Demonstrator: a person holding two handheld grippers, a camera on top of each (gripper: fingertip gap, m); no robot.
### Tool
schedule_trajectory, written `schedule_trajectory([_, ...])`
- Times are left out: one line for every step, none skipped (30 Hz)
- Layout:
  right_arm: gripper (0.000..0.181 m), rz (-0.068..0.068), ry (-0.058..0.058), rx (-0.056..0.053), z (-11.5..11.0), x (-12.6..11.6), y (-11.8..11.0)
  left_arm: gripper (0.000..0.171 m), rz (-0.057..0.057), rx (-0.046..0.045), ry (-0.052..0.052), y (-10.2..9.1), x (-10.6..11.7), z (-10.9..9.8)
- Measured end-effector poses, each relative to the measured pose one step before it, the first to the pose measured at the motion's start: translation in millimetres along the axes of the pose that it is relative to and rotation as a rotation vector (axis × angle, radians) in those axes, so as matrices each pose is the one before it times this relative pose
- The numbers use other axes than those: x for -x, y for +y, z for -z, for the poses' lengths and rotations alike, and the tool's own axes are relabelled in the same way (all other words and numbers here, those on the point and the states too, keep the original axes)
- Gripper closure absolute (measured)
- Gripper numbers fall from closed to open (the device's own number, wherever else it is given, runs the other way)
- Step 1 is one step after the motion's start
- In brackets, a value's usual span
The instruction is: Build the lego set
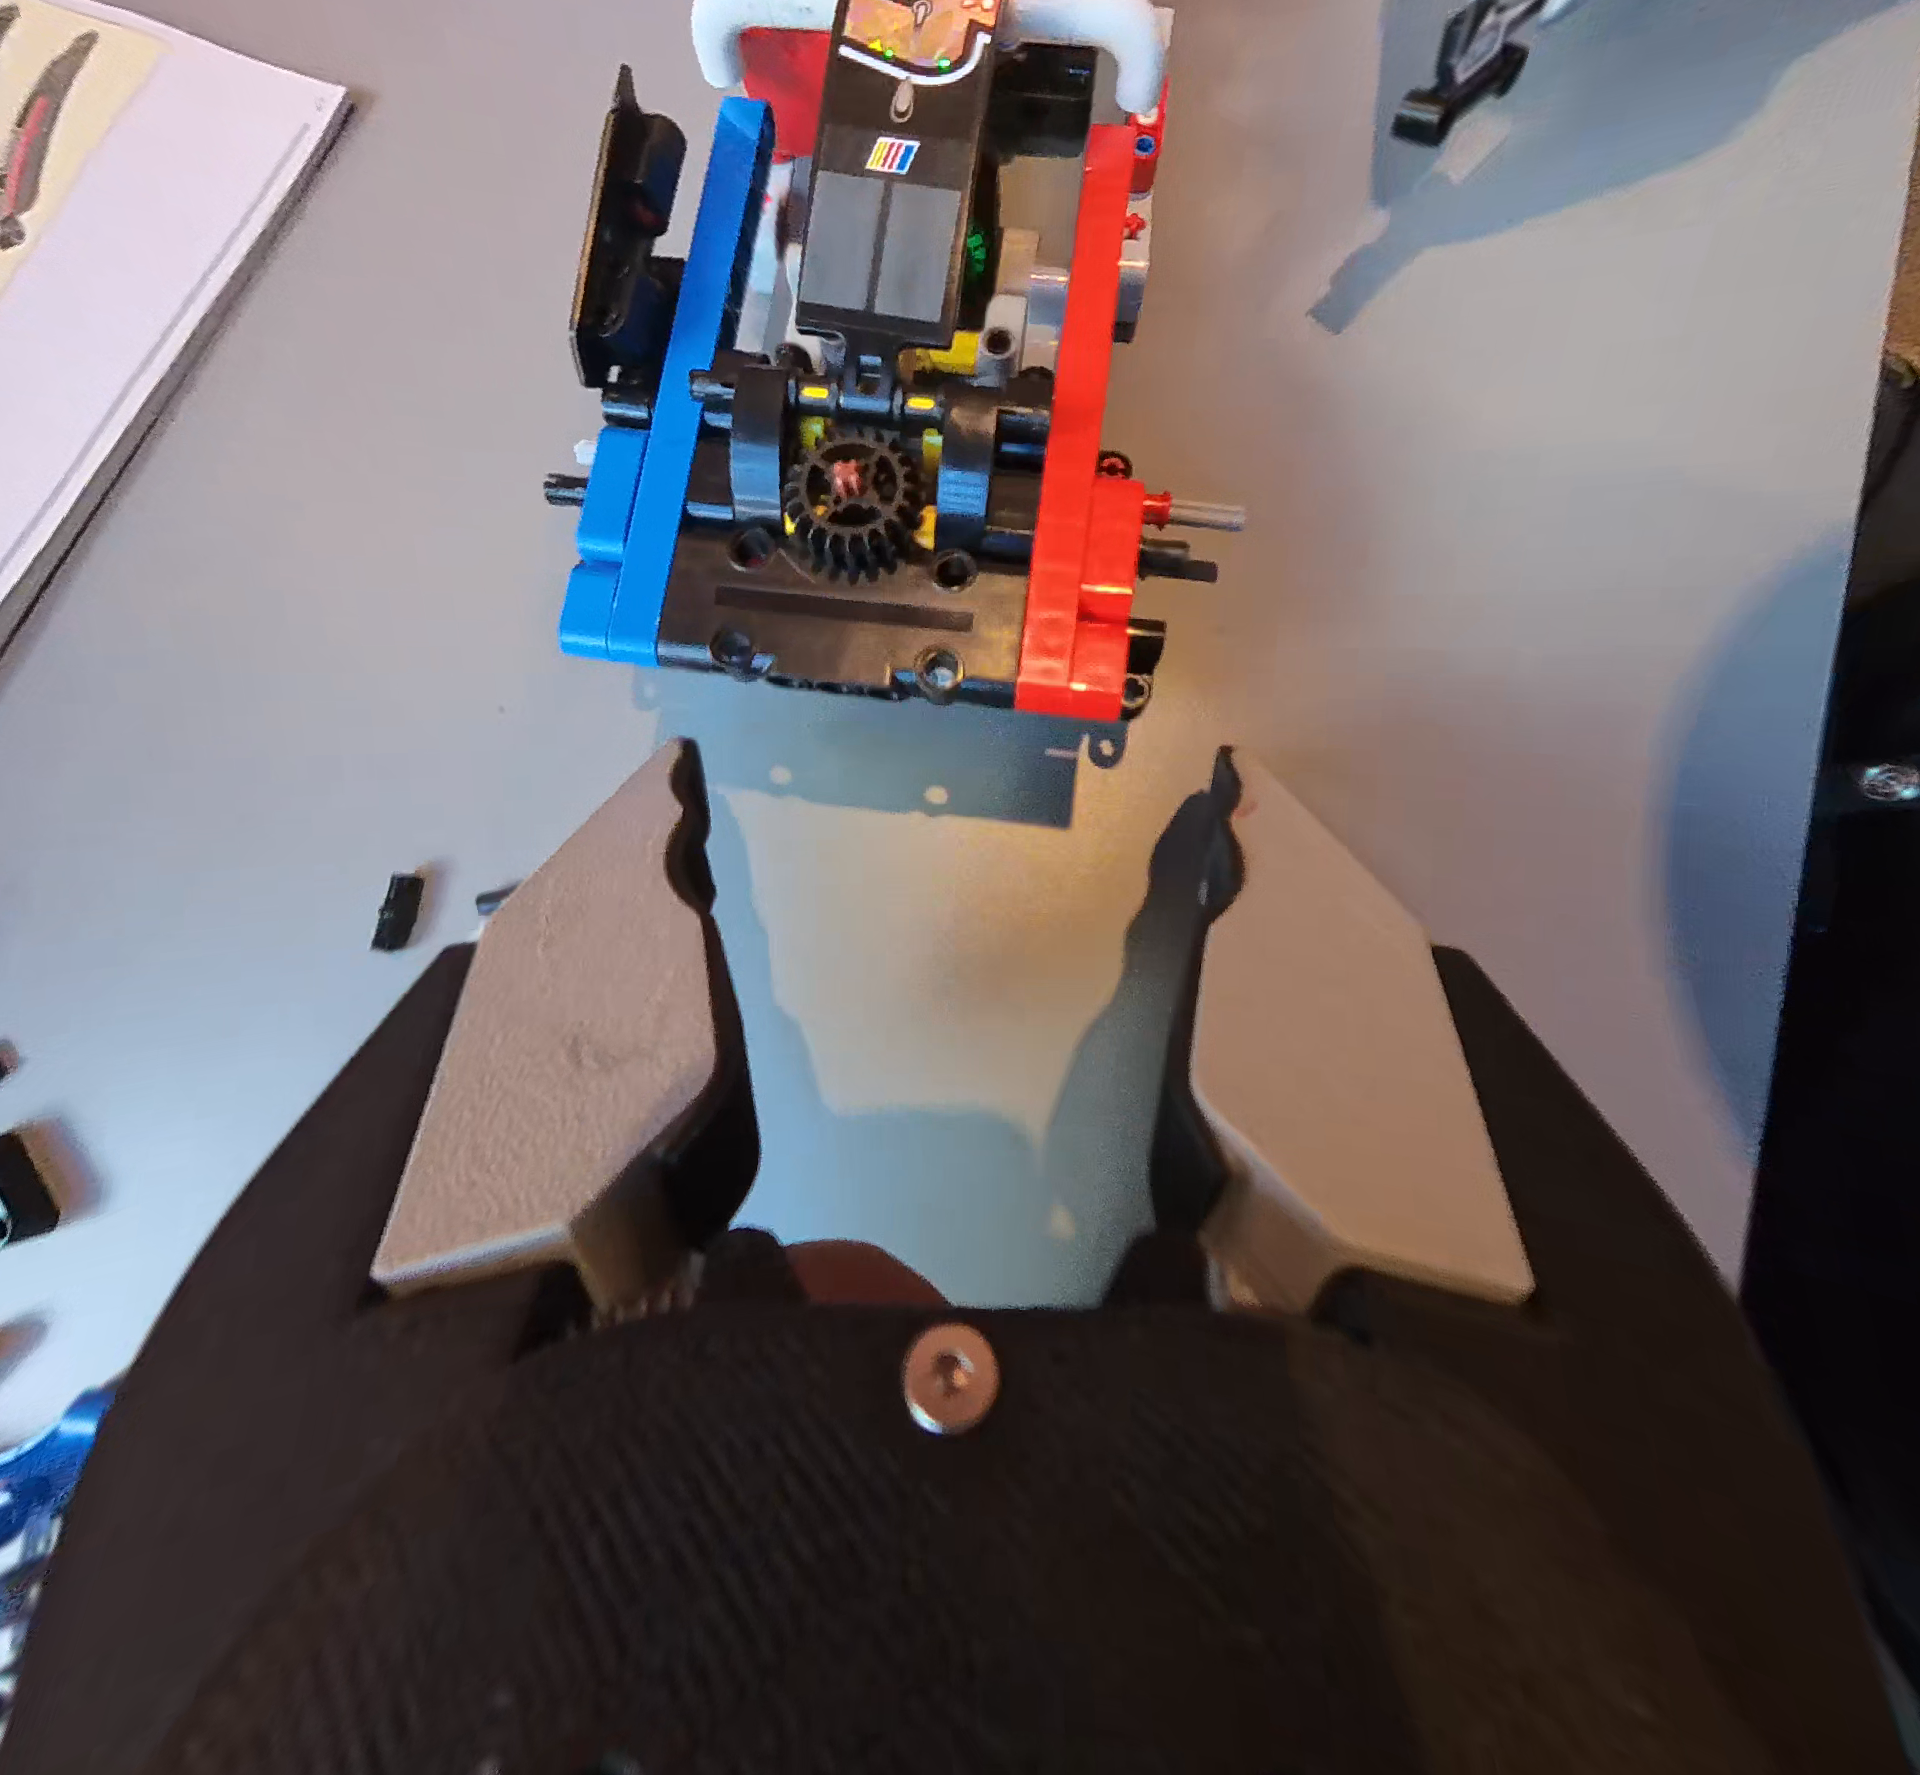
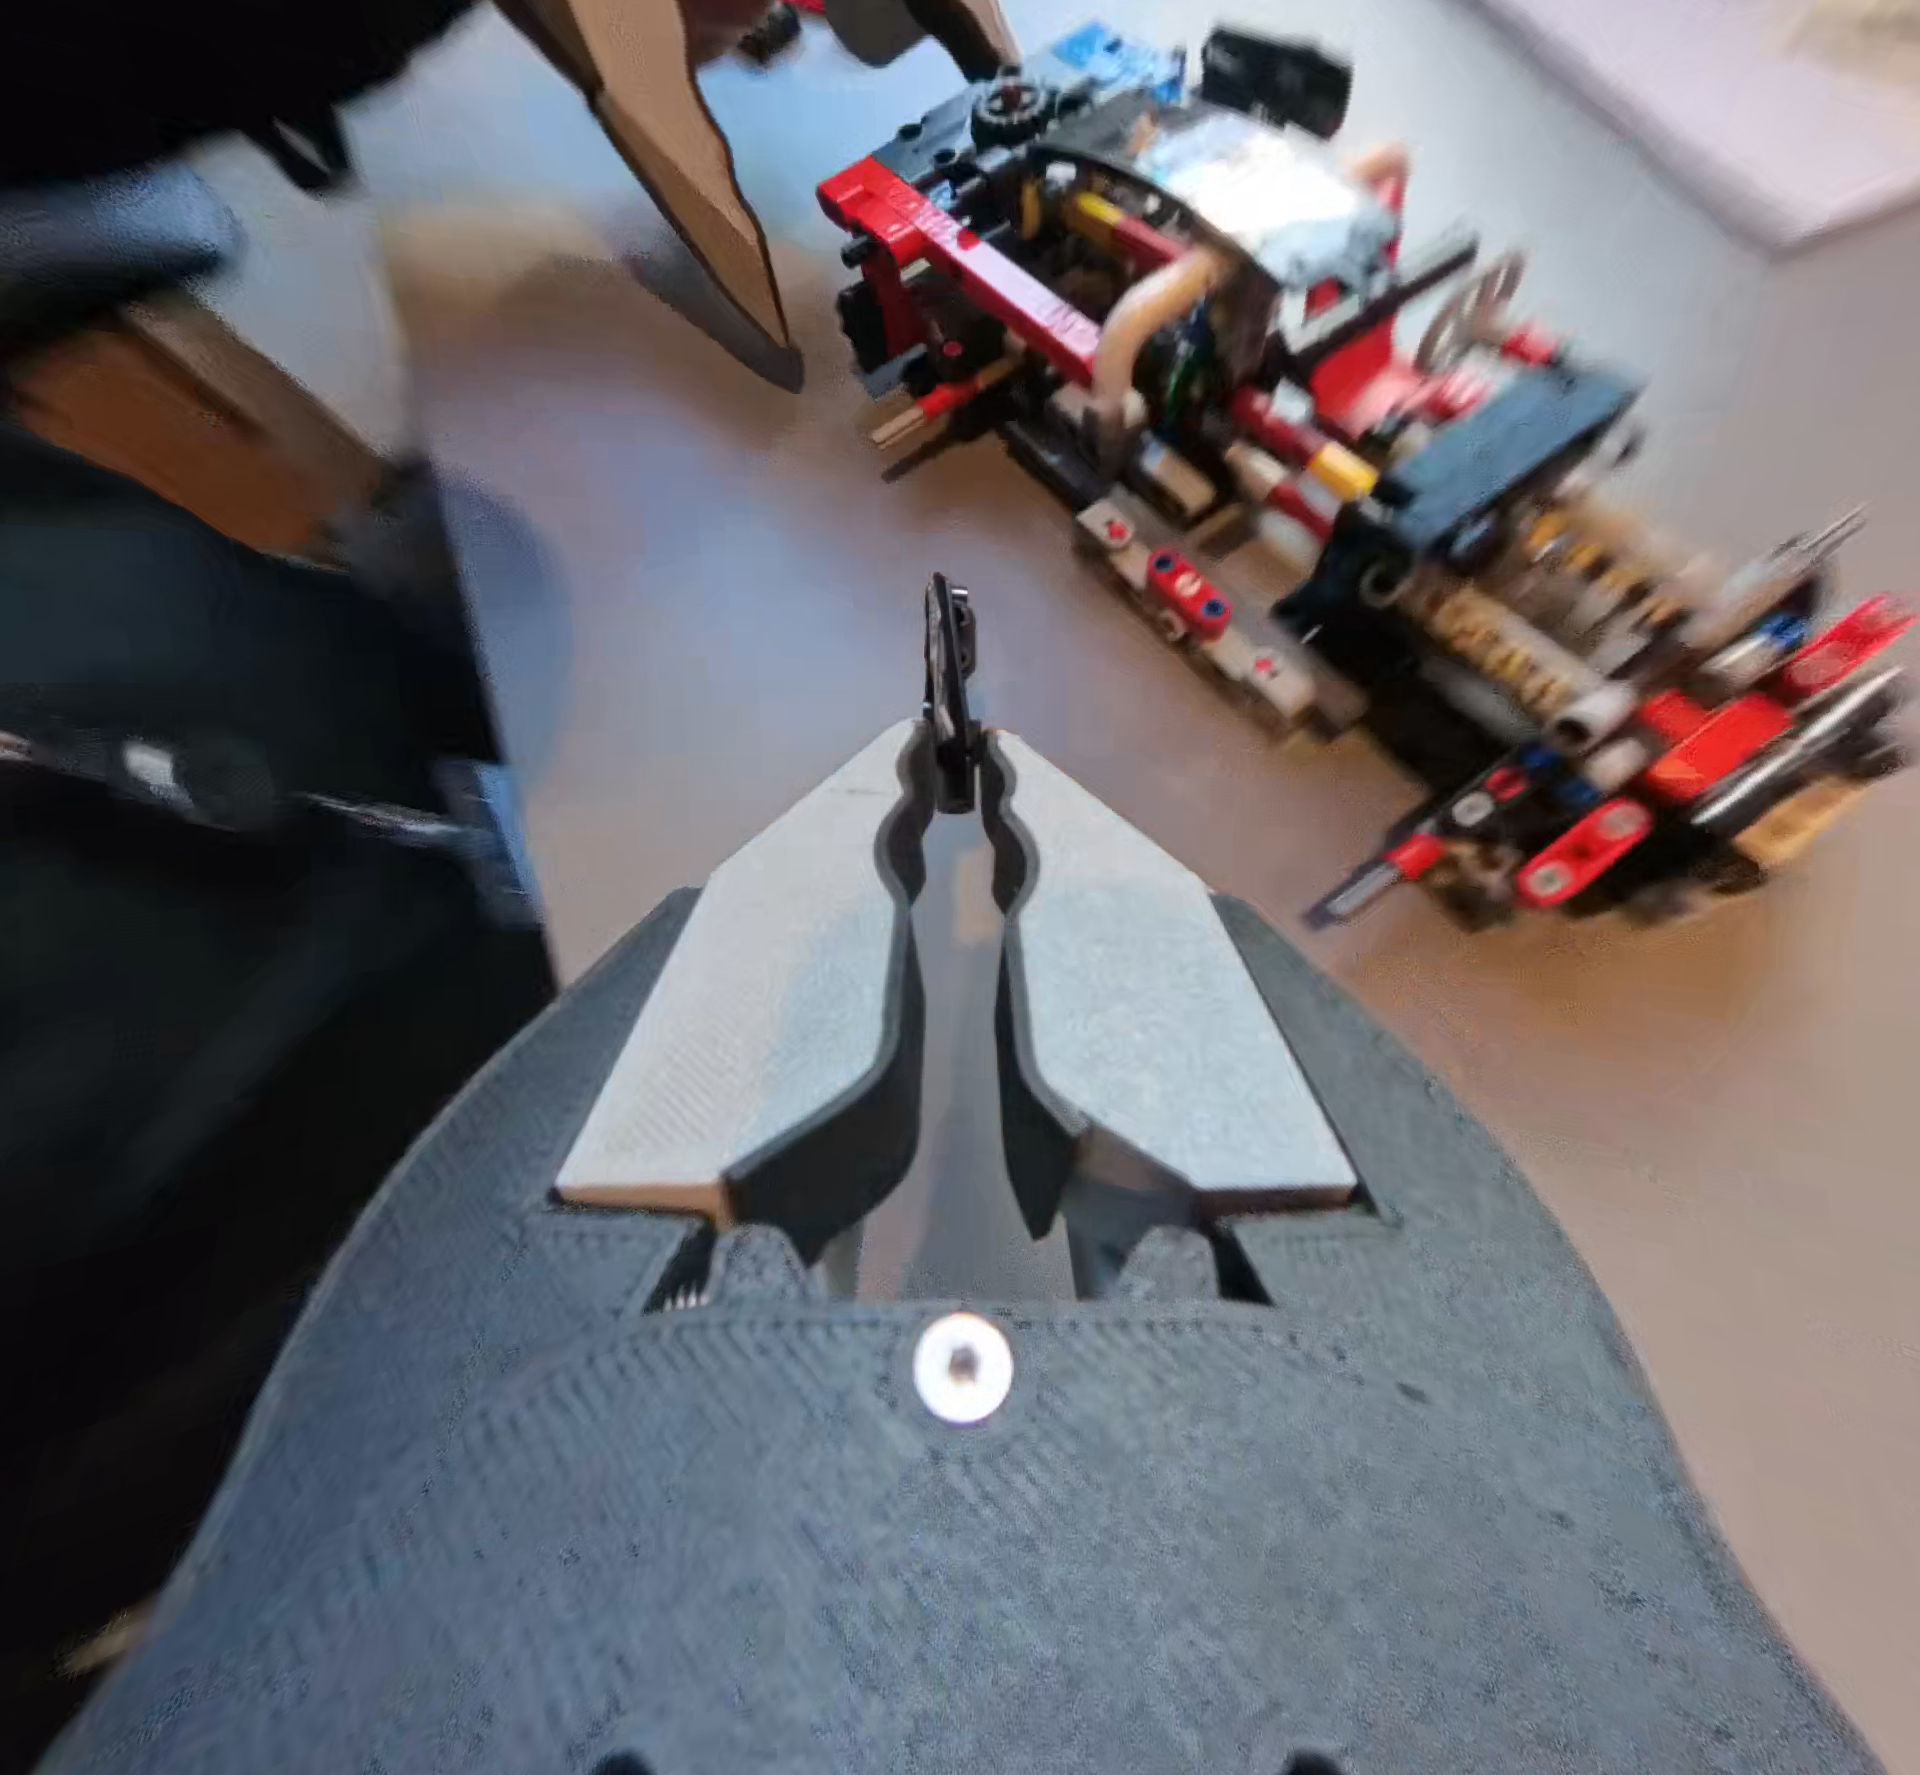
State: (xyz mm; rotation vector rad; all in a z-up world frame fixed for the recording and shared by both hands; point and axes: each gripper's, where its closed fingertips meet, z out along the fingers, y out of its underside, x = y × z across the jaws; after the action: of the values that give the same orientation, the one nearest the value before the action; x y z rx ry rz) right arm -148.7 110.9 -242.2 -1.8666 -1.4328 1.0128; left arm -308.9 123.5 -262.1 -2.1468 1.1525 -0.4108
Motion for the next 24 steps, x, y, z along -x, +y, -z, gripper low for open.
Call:
schedule_trajectory([0.176, -0.0952, -0.0629, -0.0119, 1.20, 0.88, -1.64, 0.078, 0.0041, -0.00714, -0.0066, 0.47, -0.65, 3.37])
schedule_trajectory([0.176, -0.0716, -0.0479, -0.0188, 0.99, 0.99, -2.54, 0.078, 0.0061, -0.00853, -0.0073, 0.45, -0.61, 3.20])
schedule_trajectory([0.176, -0.0584, -0.0460, -0.0025, 0.51, 2.10, -0.59, 0.078, 0.0053, -0.00722, -0.0023, 0.84, -1.50, 3.00])
schedule_trajectory([0.176, -0.0464, -0.0356, 0.0045, -0.07, 1.62, 0.42, 0.078, 0.0026, -0.00448, 0.0000, 1.50, -1.97, 2.52])
schedule_trajectory([0.176, -0.0354, -0.0217, 0.0037, -0.48, 0.54, 0.55, 0.079, 0.0013, -0.00129, -0.0048, 2.13, -1.25, 2.25])
schedule_trajectory([0.176, -0.0294, -0.0170, 0.0110, -1.12, 0.14, 1.77, 0.079, 0.0018, 0.00094, -0.0022, 2.42, -1.57, 1.83])
schedule_trajectory([0.176, -0.0248, -0.0163, 0.0227, -1.62, 0.52, 3.50, 0.079, 0.0044, 0.00040, 0.0000, 2.29, -2.13, 1.74])
schedule_trajectory([0.176, -0.0164, -0.0084, 0.0295, -2.28, -0.25, 4.57, 0.079, 0.0058, 0.00055, 0.0017, 2.13, -2.48, 1.43])
schedule_trajectory([0.176, -0.0071, 0.0046, 0.0321, -2.50, -1.71, 4.90, 0.079, 0.0045, 0.00177, 0.0027, 2.08, -2.84, 1.57])
schedule_trajectory([0.176, 0.0022, 0.0133, 0.0317, -2.40, -2.23, 4.18, 0.079, 0.0040, 0.00081, 0.0004, 1.68, -2.73, 1.52])
schedule_trajectory([0.176, 0.0151, 0.0136, 0.0223, -2.27, -1.14, 2.34, 0.079, 0.0027, -0.00109, 0.0013, 1.23, -3.12, 1.61])
schedule_trajectory([0.176, 0.0206, 0.0071, 0.0192, -2.05, 0.76, 1.52, 0.080, 0.0017, -0.00113, 0.0034, 1.22, -3.54, 1.47])
schedule_trajectory([0.176, 0.0155, 0.0053, 0.0251, -2.01, 0.93, 1.71, 0.080, 0.0003, -0.00022, 0.0037, 1.35, -3.68, 1.39])
schedule_trajectory([0.176, 0.0102, 0.0122, 0.0259, -1.81, -0.90, 1.54, 0.081, 0.0006, 0.00063, -0.0001, 1.55, -2.93, 1.09])
schedule_trajectory([0.176, 0.0068, 0.0155, 0.0248, -1.97, -2.21, 1.41, 0.081, 0.0015, 0.00204, 0.0045, 1.89, -3.55, 0.77])
schedule_trajectory([0.176, 0.0030, 0.0100, 0.0306, -2.05, -2.38, 2.06, 0.081, 0.0000, 0.00346, 0.0084, 2.20, -3.97, 0.54])
schedule_trajectory([0.176, 0.0041, 0.0033, 0.0265, -1.70, -1.50, 1.33, 0.081, -0.0025, 0.00338, 0.0017, 2.27, -2.62, 0.16])
schedule_trajectory([0.176, 0.0094, 0.0004, 0.0130, -0.76, -0.24, -0.68, 0.082, -0.0030, 0.00442, -0.0020, 2.58, -1.68, -0.17])
schedule_trajectory([0.176, 0.0123, 0.0076, 0.0125, -0.05, -0.54, -0.47, 0.082, -0.0014, 0.00649, 0.0008, 2.83, -1.67, -0.19])
schedule_trajectory([0.176, 0.0159, 0.0129, 0.0125, 0.25, -0.69, 0.09, 0.082, 0.0016, 0.00452, 0.0000, 2.62, -1.22, -0.28])
schedule_trajectory([0.176, 0.0171, 0.0181, 0.0095, 0.70, -1.32, 0.18, 0.082, 0.0043, 0.00175, -0.0007, 2.11, -0.91, -0.05])
schedule_trajectory([0.176, 0.0152, 0.0191, 0.0068, 0.82, -1.40, 0.06, 0.082, 0.0062, -0.00085, 0.0031, 1.79, -1.39, 0.08])
schedule_trajectory([0.176, 0.0116, 0.0148, 0.0038, 0.87, -1.11, 0.01, 0.083, 0.0073, -0.00248, 0.0046, 1.52, -1.33, 0.20])
schedule_trajectory([0.176, 0.0099, 0.0069, -0.0013, 0.57, -0.02, -0.37, 0.083, 0.0067, -0.00273, 0.0014, 1.52, -0.85, 0.35])
